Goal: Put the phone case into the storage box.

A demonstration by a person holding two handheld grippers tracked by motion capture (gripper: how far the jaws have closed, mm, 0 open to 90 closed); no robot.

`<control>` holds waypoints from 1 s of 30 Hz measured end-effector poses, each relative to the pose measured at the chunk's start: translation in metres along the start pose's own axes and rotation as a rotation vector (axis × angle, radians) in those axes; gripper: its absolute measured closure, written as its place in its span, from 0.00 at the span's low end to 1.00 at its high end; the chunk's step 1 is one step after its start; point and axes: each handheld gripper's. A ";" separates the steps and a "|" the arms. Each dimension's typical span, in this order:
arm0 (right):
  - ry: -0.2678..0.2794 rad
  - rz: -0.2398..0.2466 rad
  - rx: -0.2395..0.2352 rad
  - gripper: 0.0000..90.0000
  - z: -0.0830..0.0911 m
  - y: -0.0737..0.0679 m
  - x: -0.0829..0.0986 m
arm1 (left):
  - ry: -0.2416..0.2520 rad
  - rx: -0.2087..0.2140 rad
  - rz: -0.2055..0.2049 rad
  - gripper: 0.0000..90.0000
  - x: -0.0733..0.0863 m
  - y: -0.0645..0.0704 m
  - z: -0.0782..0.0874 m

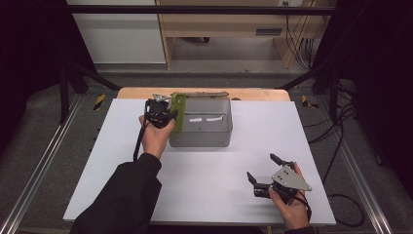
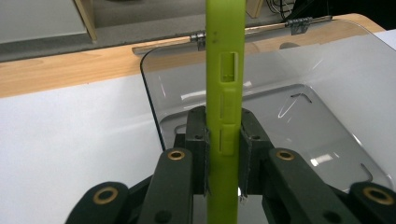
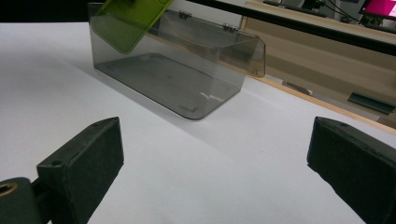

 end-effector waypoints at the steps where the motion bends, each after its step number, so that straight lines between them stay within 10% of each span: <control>1: 0.001 -0.001 -0.003 0.04 0.000 0.000 0.000 | -0.004 0.003 0.001 0.86 0.000 0.000 0.000; 30: -0.007 0.006 -0.010 0.04 0.000 -0.002 0.000 | -0.056 0.047 0.039 0.86 0.006 -0.003 -0.012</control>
Point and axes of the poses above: each handheld gripper's, and its own axes: z roughly backward along the jaws, x roughly out of its underside, y roughly to its right, and after that the axes turned 14 degrees about -z, right-handed
